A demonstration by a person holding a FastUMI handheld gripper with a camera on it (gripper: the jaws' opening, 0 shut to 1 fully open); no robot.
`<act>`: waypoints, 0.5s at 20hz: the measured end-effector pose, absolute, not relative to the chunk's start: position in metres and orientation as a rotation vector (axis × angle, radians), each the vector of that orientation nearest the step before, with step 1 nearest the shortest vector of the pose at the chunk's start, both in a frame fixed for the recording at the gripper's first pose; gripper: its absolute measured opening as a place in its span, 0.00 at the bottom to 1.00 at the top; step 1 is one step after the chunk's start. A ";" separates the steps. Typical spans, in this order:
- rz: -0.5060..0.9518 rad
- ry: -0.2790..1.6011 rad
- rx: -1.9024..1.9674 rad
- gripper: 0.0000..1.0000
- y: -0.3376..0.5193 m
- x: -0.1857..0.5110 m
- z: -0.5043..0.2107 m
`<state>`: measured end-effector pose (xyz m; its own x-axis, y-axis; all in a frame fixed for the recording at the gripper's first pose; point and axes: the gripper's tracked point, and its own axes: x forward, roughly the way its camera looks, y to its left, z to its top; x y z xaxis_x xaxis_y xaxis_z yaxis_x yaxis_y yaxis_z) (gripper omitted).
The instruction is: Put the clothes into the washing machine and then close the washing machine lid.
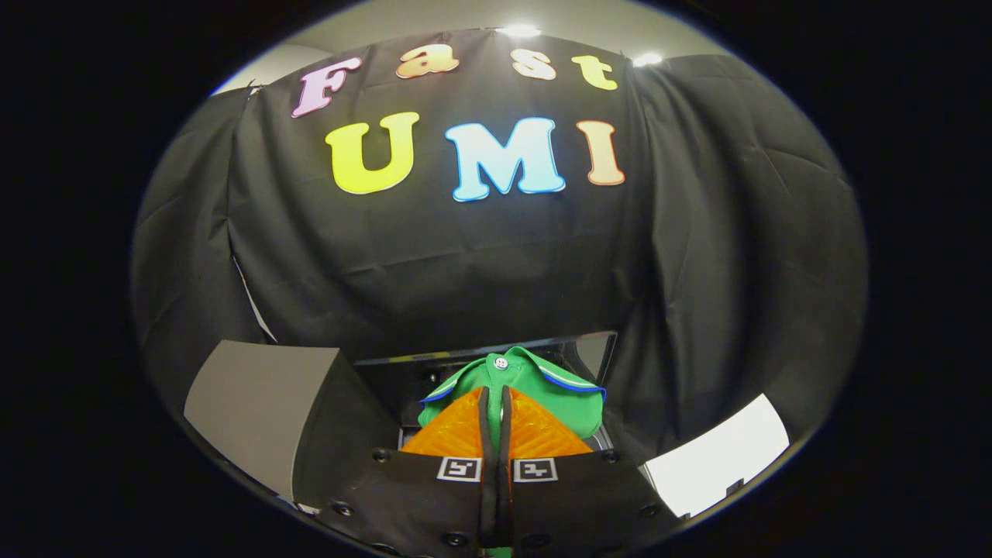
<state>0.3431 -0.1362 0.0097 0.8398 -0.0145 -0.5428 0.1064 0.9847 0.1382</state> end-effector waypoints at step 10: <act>-0.074 0.690 0.205 0.01 -0.142 0.343 -0.080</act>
<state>0.3430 -0.1417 -0.0800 0.7697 0.0003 -0.6384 0.1352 0.9772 0.1635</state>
